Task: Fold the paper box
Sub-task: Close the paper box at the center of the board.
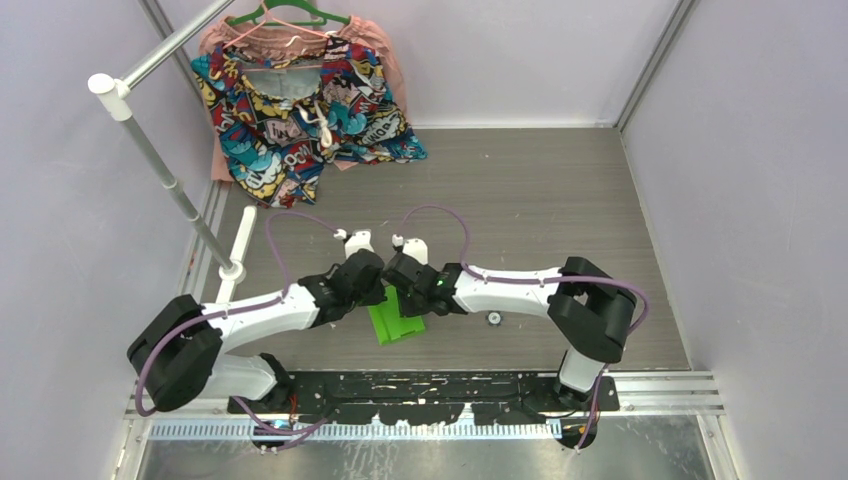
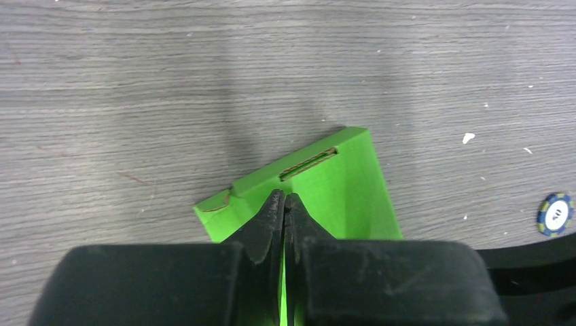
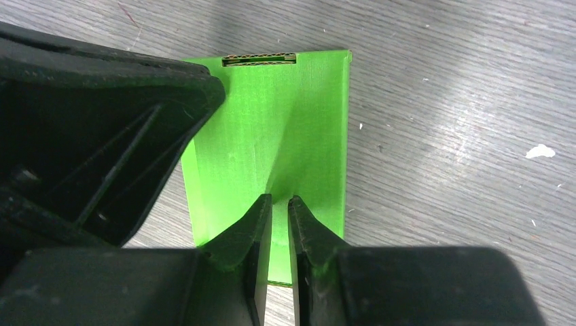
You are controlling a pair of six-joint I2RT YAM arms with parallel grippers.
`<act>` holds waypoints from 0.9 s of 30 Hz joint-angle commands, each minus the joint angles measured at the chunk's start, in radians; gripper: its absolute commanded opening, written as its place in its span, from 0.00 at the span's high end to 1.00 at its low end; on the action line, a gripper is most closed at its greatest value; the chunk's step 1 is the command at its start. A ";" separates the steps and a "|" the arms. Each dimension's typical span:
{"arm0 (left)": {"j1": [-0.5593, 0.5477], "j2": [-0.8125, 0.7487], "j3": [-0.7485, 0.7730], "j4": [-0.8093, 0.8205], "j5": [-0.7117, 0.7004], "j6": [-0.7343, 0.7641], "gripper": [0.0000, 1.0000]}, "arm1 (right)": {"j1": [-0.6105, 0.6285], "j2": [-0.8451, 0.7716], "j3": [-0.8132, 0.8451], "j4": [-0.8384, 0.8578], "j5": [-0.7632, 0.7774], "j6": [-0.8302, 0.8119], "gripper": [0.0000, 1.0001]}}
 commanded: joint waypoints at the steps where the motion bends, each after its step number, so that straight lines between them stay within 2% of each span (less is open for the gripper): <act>1: -0.008 0.000 0.044 -0.074 -0.056 0.021 1.00 | 0.011 -0.024 -0.042 -0.099 0.023 0.012 0.79; 10: -0.020 0.070 0.056 -0.077 -0.026 0.011 1.00 | 0.010 -0.096 -0.095 -0.095 0.044 0.026 0.79; 27: -0.068 0.152 0.112 -0.029 -0.012 0.039 1.00 | 0.052 -0.281 -0.040 -0.193 0.126 -0.072 0.77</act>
